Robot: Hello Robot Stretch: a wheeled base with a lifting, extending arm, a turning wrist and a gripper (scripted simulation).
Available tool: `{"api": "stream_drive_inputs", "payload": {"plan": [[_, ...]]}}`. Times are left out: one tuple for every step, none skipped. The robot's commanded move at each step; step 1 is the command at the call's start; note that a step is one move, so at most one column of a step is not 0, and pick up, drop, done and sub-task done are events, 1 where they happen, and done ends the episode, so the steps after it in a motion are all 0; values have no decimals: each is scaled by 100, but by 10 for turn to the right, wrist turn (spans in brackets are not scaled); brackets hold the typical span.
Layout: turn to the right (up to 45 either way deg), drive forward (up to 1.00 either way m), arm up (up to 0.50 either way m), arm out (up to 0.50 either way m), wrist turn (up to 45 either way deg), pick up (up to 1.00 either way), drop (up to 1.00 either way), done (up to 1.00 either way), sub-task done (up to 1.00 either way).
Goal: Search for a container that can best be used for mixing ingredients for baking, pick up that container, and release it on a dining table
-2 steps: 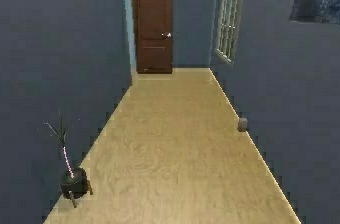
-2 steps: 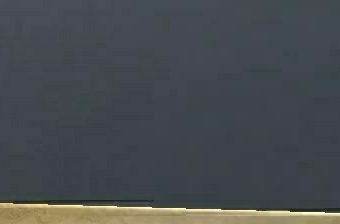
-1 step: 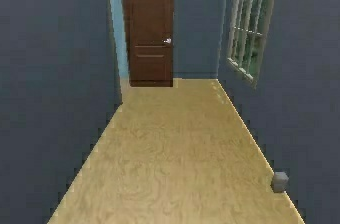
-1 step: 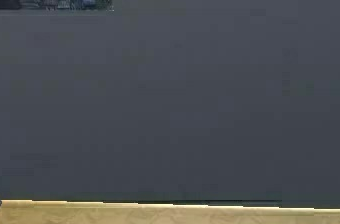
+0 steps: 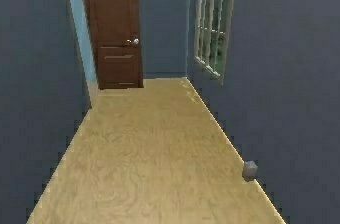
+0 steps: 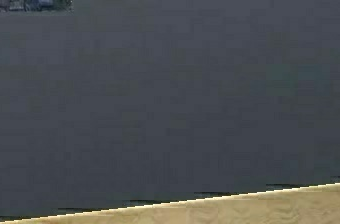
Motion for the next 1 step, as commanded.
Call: {"api": "stream_drive_inputs", "payload": {"plan": [[0, 5, 0, 0, 0, 0, 0, 0, 0]]}}
